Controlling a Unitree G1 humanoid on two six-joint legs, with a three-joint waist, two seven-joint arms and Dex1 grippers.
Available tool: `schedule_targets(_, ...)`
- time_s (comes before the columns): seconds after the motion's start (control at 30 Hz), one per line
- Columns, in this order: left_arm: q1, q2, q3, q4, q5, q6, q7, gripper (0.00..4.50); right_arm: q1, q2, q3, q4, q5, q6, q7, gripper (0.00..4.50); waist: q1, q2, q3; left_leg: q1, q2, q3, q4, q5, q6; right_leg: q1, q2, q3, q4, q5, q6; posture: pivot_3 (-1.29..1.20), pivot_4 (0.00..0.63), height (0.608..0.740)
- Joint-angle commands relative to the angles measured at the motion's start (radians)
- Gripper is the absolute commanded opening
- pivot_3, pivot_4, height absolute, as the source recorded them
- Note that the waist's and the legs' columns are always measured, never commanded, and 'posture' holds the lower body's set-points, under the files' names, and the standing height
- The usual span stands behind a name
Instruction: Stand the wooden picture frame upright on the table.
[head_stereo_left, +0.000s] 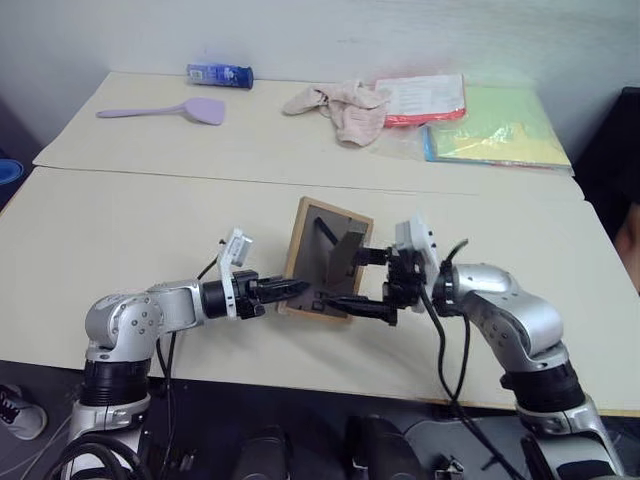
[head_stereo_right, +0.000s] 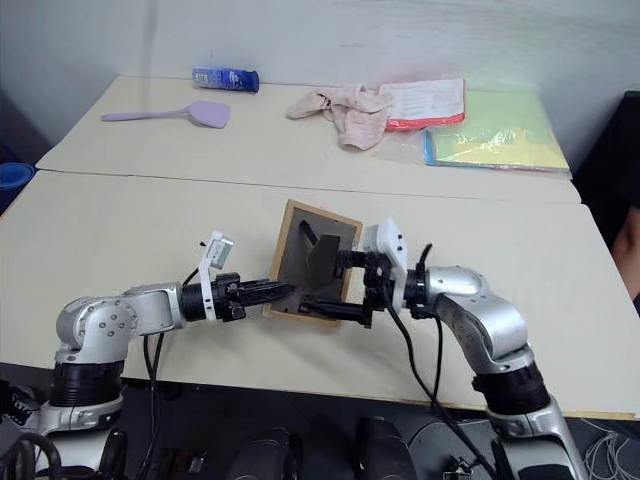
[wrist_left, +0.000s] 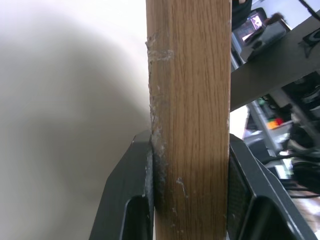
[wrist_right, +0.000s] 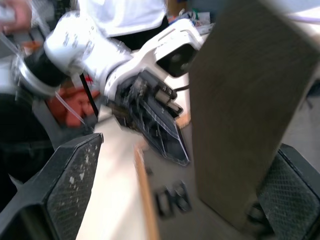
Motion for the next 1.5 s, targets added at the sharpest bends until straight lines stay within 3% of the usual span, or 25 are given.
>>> schedule_targets(0.03, -0.067, -0.002, 0.116, 0.057, -0.123, 0.17, 0.026, 1.29, 0.016, -0.006, -0.054, 0.035, -0.051, -0.223, 0.051, 4.46, -0.003, 0.0, 0.0, 0.0, 0.0, 0.0, 0.0, 0.0, 0.0, -0.001, 0.0, 0.0, 0.0, 0.0, 0.0, 0.0, 0.15, 0.74)
schedule_targets(0.13, -0.091, 0.046, 0.103, 0.15, -0.256, 0.221, 0.073, 1.29, 0.02, -0.012, -0.107, 0.079, -0.068, -0.385, 0.084, 4.46, -0.003, -0.001, 0.0, 0.0, 0.0, 0.0, 0.0, 0.001, -0.001, -0.001, 0.001, 0.0, 0.001, 0.0, 0.0, 0.0, 0.15, 0.74)
schedule_targets(0.3, -0.125, 0.135, 0.026, 0.328, -0.545, 0.222, 0.182, 1.29, -0.019, -0.077, -0.104, 0.266, -0.287, -0.894, 0.13, 4.46, -0.004, -0.001, 0.001, 0.001, 0.0, 0.0, 0.0, 0.001, -0.001, 0.0, 0.0, 0.0, 0.0, 0.0, 0.0, 0.0, 0.15, 0.74)
schedule_targets(0.47, -0.149, 0.177, -0.068, 0.4, -0.777, 0.212, 0.317, 1.29, -0.094, -0.011, -0.045, 0.456, -0.513, -1.276, -0.02, 4.46, -0.018, -0.001, 0.001, 0.001, 0.001, 0.0, 0.0, 0.001, -0.003, 0.0, 0.0, 0.0, 0.001, 0.0, 0.0, 0.0, 0.15, 0.74)
schedule_targets(0.57, -0.125, 0.22, -0.153, 0.37, -0.934, 0.15, 0.396, 1.29, -0.127, 0.03, -0.019, 0.529, -0.602, -1.361, -0.118, 4.46, -0.025, -0.001, 0.001, 0.002, 0.001, -0.001, 0.0, 0.002, -0.003, 0.0, 0.0, 0.0, 0.001, 0.0, 0.0, 0.0, 0.15, 0.74)
schedule_targets(0.67, -0.113, 0.24, -0.192, 0.349, -0.975, 0.119, 0.409, 1.29, -0.156, 0.054, -0.011, 0.581, -0.686, -1.401, -0.226, 3.85, -0.025, -0.001, 0.001, 0.002, 0.001, 0.0, 0.0, 0.002, -0.004, 0.0, 0.0, 0.001, 0.002, 0.0, 0.0, 0.0, 0.15, 0.74)
schedule_targets(0.8, -0.105, 0.262, -0.198, 0.334, -0.975, 0.105, 0.393, 1.29, -0.166, 0.038, -0.005, 0.648, -0.751, -1.418, -0.323, 2.51, -0.024, -0.001, 0.001, 0.002, 0.001, -0.001, 0.001, 0.002, -0.004, 0.0, 0.0, 0.0, 0.002, 0.0, 0.0, 0.0, 0.15, 0.74)
schedule_targets(0.87, -0.107, 0.274, -0.196, 0.331, -0.975, 0.102, 0.38, 1.29, -0.168, 0.035, -0.012, 0.673, -0.769, -1.437, -0.375, 2.11, -0.024, -0.001, 0.001, 0.002, 0.001, -0.001, 0.001, 0.002, -0.004, 0.0, 0.0, 0.0, 0.002, 0.0, -0.001, 0.0, 0.15, 0.74)
schedule_targets(0.97, -0.082, 0.306, -0.147, 0.241, -0.975, 0.07, 0.354, 2.22, -0.167, 0.041, -0.002, 0.675, -0.746, -1.427, -0.409, 1.98, -0.024, -0.001, 0.001, 0.002, 0.001, -0.001, 0.001, 0.002, -0.004, 0.0, 0.0, 0.0, 0.002, 0.0, -0.001, 0.0, 0.15, 0.74)
schedule_targets(1.07, 0.004, 0.388, -0.066, 0.133, -0.975, -0.002, 0.381, 3.19, -0.166, 0.044, 0.017, 0.653, -0.673, -1.394, -0.408, 1.39, -0.03, 0.0, 0.001, 0.002, 0.001, -0.001, 0.001, 0.002, -0.004, 0.0, 0.0, 0.0, 0.001, 0.0, -0.001, 0.0, 0.15, 0.74)
schedule_targets(1.13, 0.073, 0.448, 0.006, 0.084, -0.922, -0.042, 0.379, 3.84, -0.157, 0.037, 0.046, 0.631, -0.594, -1.363, -0.361, 1.28, -0.037, 0.001, 0.002, 0.002, 0.002, -0.001, 0.0, 0.002, -0.004, 0.0, 0.0, 0.001, 0.001, -0.001, -0.001, 0.0, 0.15, 0.74)
schedule_targets(1.17, 0.125, 0.466, 0.075, 0.033, -0.799, -0.104, 0.284, 4.1, -0.139, 0.043, 0.059, 0.601, -0.503, -1.298, -0.313, 1.28, -0.037, 0.001, 0.002, 0.002, 0.002, -0.001, 0.0, 0.002, -0.004, 0.0, 0.0, 0.001, 0.0, -0.001, -0.002, 0.0, 0.15, 0.74)
schedule_targets(1.27, 0.285, 0.542, 0.135, -0.114, -0.393, -0.372, -0.068, 4.15, -0.065, 0.062, 0.088, 0.472, -0.186, -0.984, -0.142, 1.28, -0.038, 0.002, 0.003, 0.003, 0.002, -0.001, -0.001, 0.002, -0.004, 0.0, 0.0, 0.0, -0.001, -0.002, -0.003, 0.0, 0.15, 0.74)
schedule_targets(1.37, 0.374, 0.526, 0.094, -0.168, -0.052, -0.735, -0.271, 4.15, -0.02, 0.069, 0.069, 0.354, 0.043, -0.61, -0.091, 1.28, -0.024, 0.003, 0.003, 0.003, 0.001, -0.001, -0.001, 0.002, -0.005, 0.0, 0.0, 0.0, -0.001, -0.002, -0.004, 0.0, 0.15, 0.74)
schedule_targets(1.43, 0.408, 0.51, 0.061, -0.179, 0.079, -0.85, -0.335, 4.5, -0.01, 0.064, 0.054, 0.312, 0.112, -0.429, -0.096, 1.28, -0.019, 0.003, 0.003, 0.002, 0.001, -0.001, -0.001, 0.002, -0.005, 0.0, -0.001, 0.0, -0.001, -0.002, -0.004, 0.0, 0.15, 0.74)
schedule_targets(1.5, 0.418, 0.467, 0.045, -0.191, 0.133, -0.909, -0.36, 4.5, -0.005, 0.066, 0.046, 0.306, 0.141, -0.298, -0.107, 1.28, -0.016, 0.003, 0.003, 0.002, 0.001, -0.001, -0.001, 0.002, -0.004, 0.0, -0.002, 0.0, -0.002, -0.002, -0.004, 0.0, 0.15, 0.74)
